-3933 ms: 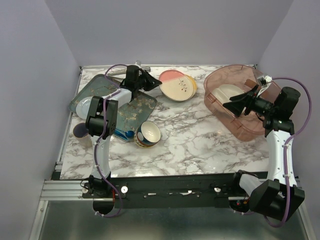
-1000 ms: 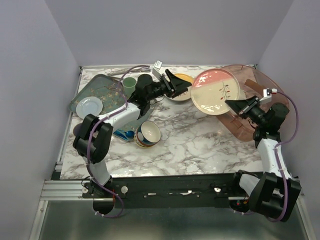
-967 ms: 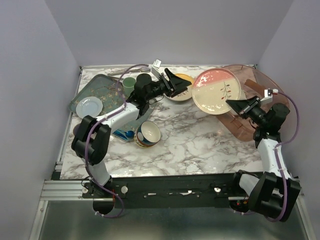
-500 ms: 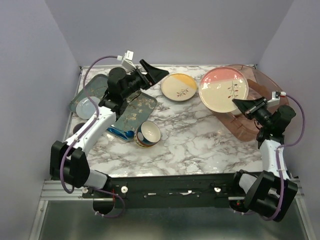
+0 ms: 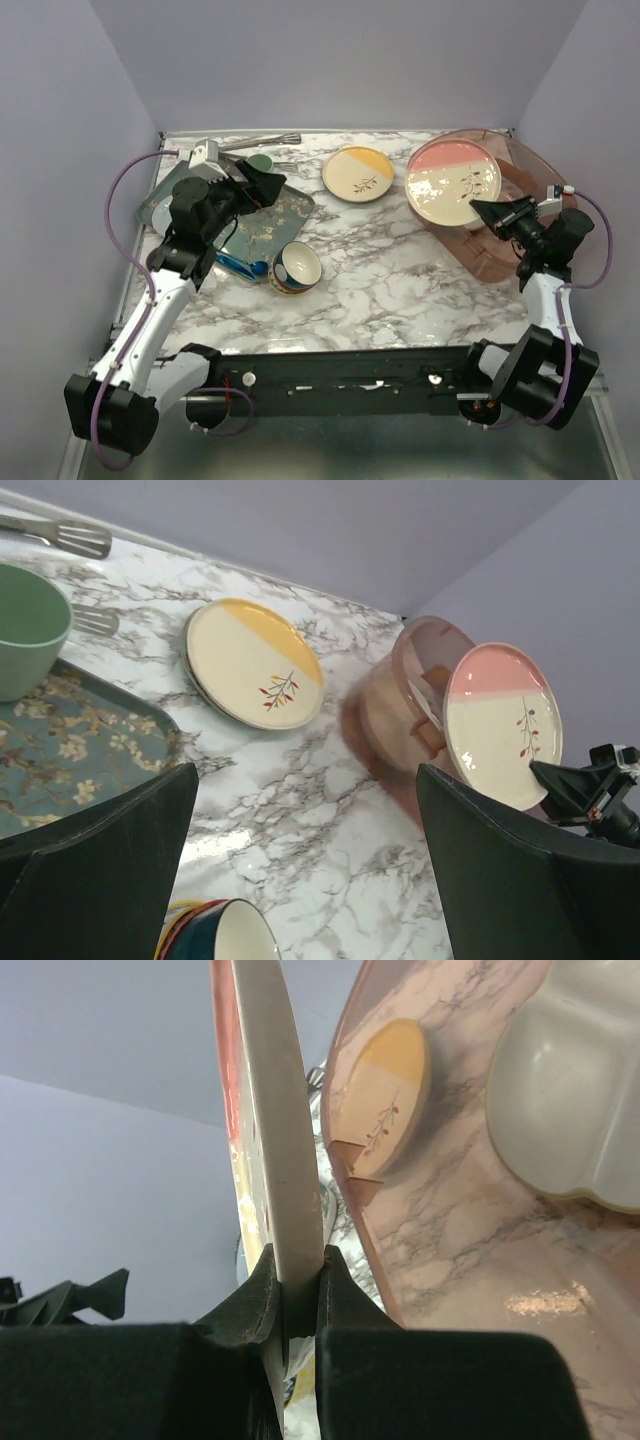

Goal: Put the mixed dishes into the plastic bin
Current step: Place the plate in the plastic bin, then pick up the plate at the center of the board.

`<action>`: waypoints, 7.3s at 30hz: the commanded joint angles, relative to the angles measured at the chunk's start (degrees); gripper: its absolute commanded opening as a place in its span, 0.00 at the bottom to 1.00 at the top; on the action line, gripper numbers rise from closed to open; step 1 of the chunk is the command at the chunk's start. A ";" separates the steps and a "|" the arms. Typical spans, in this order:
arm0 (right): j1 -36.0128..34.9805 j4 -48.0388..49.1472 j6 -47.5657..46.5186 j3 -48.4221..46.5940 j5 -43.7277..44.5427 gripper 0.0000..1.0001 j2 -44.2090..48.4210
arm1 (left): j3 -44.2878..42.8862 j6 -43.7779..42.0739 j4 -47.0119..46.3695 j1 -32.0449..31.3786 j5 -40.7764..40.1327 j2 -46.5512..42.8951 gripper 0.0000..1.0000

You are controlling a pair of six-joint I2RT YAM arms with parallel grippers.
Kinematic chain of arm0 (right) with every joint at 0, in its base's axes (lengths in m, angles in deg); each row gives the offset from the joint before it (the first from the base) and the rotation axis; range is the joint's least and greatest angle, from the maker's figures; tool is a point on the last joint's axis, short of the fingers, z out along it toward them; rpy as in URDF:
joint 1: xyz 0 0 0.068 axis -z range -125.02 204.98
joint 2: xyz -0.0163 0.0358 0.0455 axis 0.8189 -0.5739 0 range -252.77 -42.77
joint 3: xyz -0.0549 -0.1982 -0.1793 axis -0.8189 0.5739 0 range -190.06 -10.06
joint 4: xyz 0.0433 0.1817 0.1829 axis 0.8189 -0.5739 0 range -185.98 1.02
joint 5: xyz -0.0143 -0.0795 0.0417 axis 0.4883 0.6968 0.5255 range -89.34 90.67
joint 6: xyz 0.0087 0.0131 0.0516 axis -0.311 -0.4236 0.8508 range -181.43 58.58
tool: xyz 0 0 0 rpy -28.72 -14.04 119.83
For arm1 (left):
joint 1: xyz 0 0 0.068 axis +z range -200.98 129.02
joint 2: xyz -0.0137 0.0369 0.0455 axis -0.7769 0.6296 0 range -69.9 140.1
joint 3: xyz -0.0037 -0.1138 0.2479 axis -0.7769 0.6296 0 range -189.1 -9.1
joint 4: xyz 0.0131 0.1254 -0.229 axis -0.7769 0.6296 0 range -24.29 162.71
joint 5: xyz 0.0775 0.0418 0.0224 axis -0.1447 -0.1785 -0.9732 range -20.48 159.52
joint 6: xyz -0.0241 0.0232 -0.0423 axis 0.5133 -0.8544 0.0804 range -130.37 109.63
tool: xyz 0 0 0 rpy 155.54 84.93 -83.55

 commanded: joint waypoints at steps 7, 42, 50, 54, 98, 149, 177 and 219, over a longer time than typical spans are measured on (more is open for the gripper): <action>0.56 -1.37 -5.26 -8.93 5.02 0.00 -5.21 | 4.85 -8.82 -0.74 -0.33 -3.55 -10.31 0.99; 2.05 -9.46 -8.78 -21.94 16.63 0.01 -21.82 | 5.91 -10.05 -0.92 -0.42 -3.55 -13.91 0.99; 1.53 -11.31 -10.80 -23.43 16.37 0.04 -26.48 | 6.00 -9.96 -1.01 -0.33 -3.55 -13.83 0.99; 0.30 -13.06 -12.38 -24.75 16.72 0.07 -28.33 | 6.08 -9.87 -1.10 -0.42 -3.46 -13.56 0.99; -1.73 -23.88 -21.17 -32.22 19.53 0.41 -37.91 | 6.00 -10.05 -1.18 -0.33 -3.02 -13.39 0.99; -3.66 -33.46 -28.46 -36.70 25.60 0.72 -40.11 | 5.91 -10.05 -1.10 -0.25 -3.02 -13.48 0.99; -3.66 -38.11 -44.54 -29.93 16.65 0.79 -13.68 | 5.91 -9.08 -1.71 -0.25 -0.04 -10.93 0.99; -3.57 -30.20 -48.42 -21.15 -21.42 0.78 4.36 | -30.21 4.28 19.91 -18.62 -22.62 40.31 0.99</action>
